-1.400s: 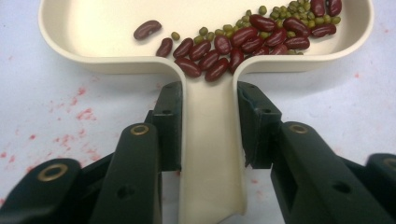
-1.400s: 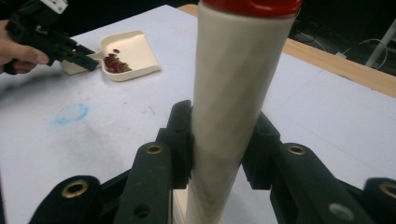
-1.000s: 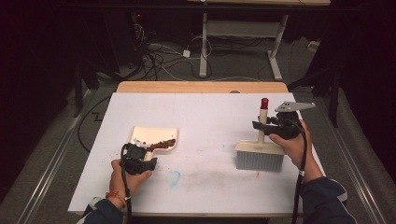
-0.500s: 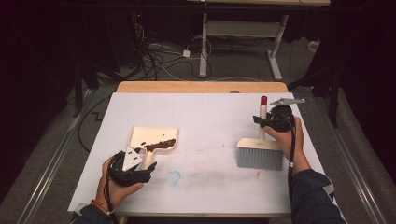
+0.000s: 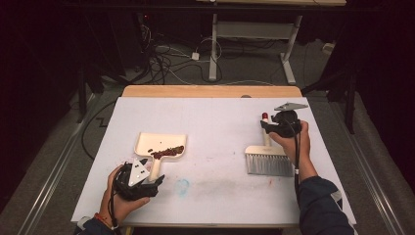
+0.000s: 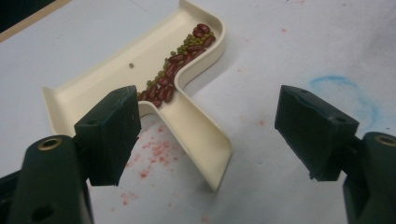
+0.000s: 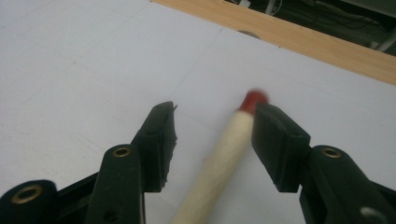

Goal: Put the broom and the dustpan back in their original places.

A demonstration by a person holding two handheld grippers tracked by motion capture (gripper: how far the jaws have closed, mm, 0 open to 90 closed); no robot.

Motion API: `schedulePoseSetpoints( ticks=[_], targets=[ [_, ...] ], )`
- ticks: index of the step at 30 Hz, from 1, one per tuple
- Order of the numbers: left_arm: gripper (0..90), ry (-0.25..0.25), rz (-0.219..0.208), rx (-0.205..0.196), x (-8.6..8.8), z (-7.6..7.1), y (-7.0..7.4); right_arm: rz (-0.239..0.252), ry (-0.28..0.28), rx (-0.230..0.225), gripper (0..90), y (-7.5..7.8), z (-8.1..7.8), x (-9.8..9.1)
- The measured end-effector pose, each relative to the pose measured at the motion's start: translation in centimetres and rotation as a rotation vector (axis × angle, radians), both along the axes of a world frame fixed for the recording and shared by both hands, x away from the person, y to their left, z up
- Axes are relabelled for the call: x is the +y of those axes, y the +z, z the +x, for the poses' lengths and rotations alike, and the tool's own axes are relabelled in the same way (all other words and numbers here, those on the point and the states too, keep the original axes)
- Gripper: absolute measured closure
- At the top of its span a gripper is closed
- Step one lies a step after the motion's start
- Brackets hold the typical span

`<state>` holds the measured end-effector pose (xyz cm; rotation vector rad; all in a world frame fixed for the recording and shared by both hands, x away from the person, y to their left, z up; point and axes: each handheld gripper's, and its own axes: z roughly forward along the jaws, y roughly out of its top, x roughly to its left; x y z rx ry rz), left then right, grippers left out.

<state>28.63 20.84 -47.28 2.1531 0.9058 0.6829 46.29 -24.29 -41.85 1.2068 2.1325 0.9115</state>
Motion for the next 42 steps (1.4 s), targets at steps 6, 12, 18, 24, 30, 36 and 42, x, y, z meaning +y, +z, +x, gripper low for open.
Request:
schedulePoseSetpoints(
  ticks=[6,12,18,24,30,36,42],
  targets=[
    [21.4,-0.021,0.010,-0.016,-0.2,0.0,0.0,0.028,0.020,-0.021,47.0,0.3,-0.3,0.3],
    [20.5,-0.015,0.022,-0.035,0.0,0.1,0.3,0.054,0.000,-0.044,39.6,0.3,-0.7,0.4],
    [20.4,-0.031,0.033,-0.033,0.0,0.0,0.3,0.082,0.008,-0.087,33.1,1.0,-1.4,0.5],
    [20.4,-0.030,0.025,-0.029,0.0,0.1,0.3,0.090,0.010,-0.125,27.1,1.5,-1.9,0.6],
    [20.4,-0.038,0.046,-0.021,-0.4,0.2,0.1,0.099,-0.007,-0.163,25.5,2.1,-2.4,0.4],
    [20.4,-0.038,0.046,-0.018,-0.5,0.3,0.0,0.101,-0.010,-0.187,20.0,2.3,-2.6,0.6],
    [19.4,-0.042,0.037,-0.016,-0.5,0.4,0.0,0.098,-0.023,-0.222,16.5,2.6,-2.9,0.9]
  ],
)
